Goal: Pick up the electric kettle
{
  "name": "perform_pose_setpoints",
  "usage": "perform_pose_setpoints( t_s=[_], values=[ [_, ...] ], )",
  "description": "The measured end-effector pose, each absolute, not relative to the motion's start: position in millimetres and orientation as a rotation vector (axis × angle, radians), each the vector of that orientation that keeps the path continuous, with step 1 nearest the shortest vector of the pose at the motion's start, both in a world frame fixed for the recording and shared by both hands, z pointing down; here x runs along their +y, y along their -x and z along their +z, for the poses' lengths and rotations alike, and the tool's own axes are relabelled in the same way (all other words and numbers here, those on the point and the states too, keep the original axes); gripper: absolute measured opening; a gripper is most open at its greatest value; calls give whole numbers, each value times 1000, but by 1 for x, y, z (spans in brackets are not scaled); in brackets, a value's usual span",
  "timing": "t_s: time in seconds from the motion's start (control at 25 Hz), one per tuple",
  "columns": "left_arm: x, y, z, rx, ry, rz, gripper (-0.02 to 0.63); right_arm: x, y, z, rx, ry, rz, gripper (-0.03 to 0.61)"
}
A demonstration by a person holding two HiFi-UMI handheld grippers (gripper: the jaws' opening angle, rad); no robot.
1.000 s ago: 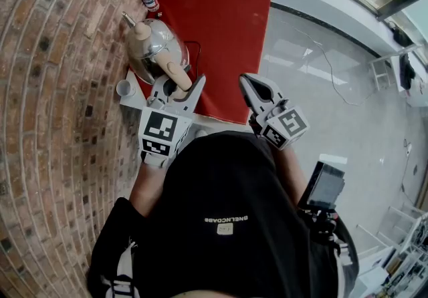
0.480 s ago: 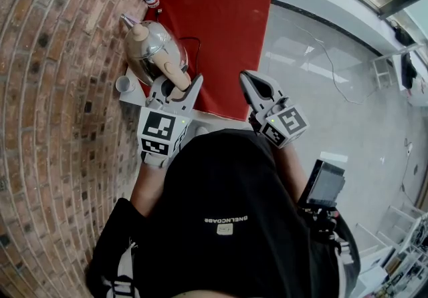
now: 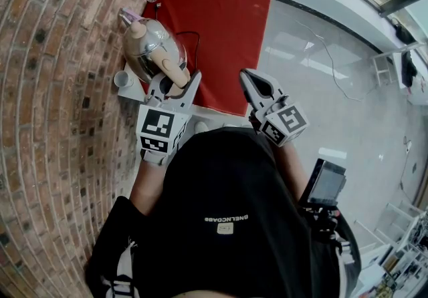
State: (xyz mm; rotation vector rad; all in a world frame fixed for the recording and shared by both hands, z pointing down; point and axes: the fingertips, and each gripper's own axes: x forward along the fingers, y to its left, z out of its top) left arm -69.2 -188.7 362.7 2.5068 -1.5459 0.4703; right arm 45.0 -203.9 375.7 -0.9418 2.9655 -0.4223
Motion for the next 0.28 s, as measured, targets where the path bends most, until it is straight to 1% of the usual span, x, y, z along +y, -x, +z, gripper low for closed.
perform_pose_setpoints(
  t_s=[0.28],
  values=[
    [-191,69,363,-1558,-2515,473,144,-206,-50,379,2969,949,-417,6]
  ],
)
